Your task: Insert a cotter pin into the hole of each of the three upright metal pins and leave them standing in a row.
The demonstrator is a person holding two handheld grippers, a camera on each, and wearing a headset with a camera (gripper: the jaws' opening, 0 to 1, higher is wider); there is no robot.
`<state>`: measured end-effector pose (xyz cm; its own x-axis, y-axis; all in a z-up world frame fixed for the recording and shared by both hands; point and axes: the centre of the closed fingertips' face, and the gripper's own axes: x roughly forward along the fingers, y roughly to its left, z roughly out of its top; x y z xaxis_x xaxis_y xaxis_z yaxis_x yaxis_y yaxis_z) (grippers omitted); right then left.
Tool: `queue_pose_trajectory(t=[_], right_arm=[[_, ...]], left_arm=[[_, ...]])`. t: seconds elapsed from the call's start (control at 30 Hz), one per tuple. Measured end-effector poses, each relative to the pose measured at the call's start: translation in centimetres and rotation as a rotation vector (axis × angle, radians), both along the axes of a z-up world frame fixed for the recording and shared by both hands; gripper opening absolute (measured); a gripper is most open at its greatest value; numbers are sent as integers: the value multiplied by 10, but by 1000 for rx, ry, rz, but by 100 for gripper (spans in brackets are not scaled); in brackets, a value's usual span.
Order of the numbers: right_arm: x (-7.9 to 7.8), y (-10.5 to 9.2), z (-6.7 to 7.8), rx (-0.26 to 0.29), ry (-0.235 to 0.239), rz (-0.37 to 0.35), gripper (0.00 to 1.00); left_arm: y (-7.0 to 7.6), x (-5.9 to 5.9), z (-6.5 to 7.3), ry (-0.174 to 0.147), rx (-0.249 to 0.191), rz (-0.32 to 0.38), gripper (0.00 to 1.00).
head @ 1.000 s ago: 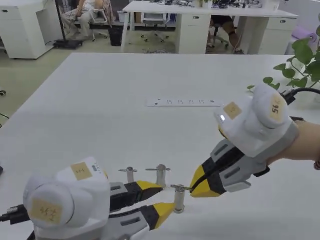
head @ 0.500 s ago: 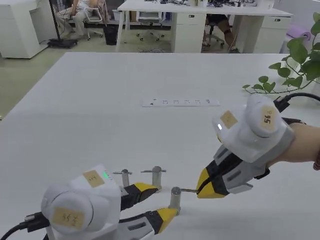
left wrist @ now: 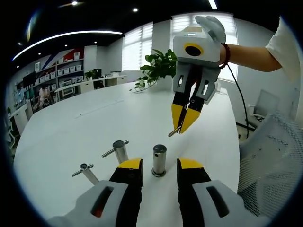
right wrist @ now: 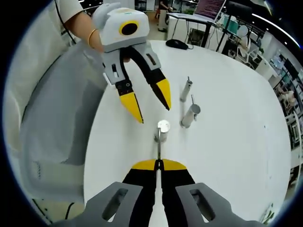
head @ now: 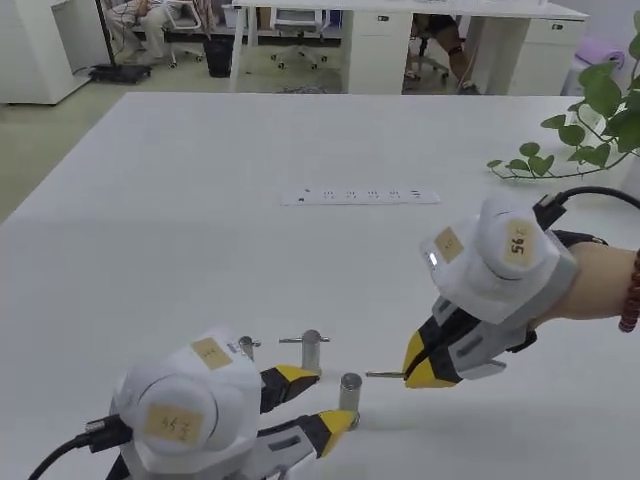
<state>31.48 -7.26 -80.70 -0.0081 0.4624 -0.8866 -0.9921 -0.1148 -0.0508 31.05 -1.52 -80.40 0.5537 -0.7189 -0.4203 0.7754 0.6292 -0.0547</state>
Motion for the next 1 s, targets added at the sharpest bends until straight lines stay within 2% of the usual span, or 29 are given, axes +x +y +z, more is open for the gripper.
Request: queue_pose_trajectory(t=[0.43, 0.8, 1.0], right_arm=[[10, -4, -20, -55, -8, 25, 3], [10, 1, -23, -52, 3, 41, 3], [10, 1, -24, -55, 2, 51, 3]], left_arm=[[-12, 8, -16, 25, 19, -5, 24], [-17, 12, -25, 47, 21, -7, 12], [-17, 12, -26, 51, 21, -11, 12]])
